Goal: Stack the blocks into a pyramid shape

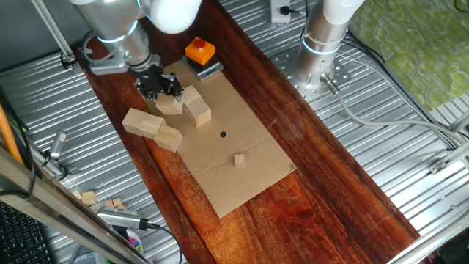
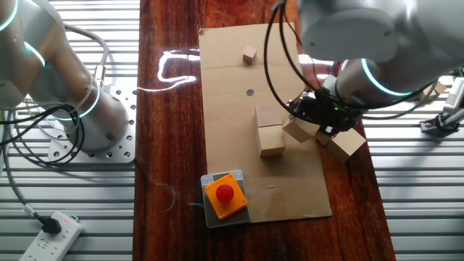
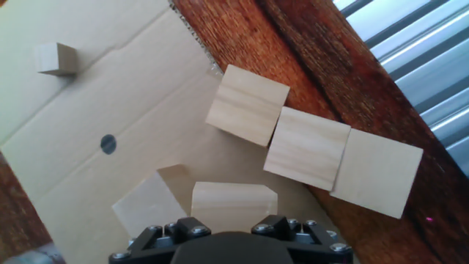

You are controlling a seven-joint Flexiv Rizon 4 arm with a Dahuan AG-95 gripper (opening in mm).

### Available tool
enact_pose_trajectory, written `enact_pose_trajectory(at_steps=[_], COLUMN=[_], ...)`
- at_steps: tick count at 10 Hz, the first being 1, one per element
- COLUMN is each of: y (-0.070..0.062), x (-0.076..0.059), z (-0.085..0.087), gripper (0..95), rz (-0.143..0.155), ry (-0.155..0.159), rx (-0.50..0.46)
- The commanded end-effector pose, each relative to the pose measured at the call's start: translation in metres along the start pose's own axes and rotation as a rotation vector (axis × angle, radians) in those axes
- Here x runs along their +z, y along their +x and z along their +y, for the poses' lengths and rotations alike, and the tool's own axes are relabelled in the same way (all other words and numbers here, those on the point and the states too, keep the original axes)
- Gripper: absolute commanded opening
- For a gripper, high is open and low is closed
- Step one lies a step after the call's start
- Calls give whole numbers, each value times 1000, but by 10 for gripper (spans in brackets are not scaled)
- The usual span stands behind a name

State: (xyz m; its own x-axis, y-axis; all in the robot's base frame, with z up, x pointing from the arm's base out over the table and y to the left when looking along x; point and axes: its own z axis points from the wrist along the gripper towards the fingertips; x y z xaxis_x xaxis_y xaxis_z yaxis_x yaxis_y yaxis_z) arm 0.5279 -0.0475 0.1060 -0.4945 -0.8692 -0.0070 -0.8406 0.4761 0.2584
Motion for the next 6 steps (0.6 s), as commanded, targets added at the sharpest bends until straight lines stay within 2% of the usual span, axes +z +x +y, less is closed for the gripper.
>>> enact_pose_trajectory(at_steps=[1, 3, 4, 6], y=[-1, -1, -1, -1], x=[0, 0, 0, 0], z=[0, 0, 0, 0], gripper=[0, 0, 0, 0], rz=[-12, 2, 0, 3], ry=[-86, -110, -120, -124], rx=[46, 57, 60, 64])
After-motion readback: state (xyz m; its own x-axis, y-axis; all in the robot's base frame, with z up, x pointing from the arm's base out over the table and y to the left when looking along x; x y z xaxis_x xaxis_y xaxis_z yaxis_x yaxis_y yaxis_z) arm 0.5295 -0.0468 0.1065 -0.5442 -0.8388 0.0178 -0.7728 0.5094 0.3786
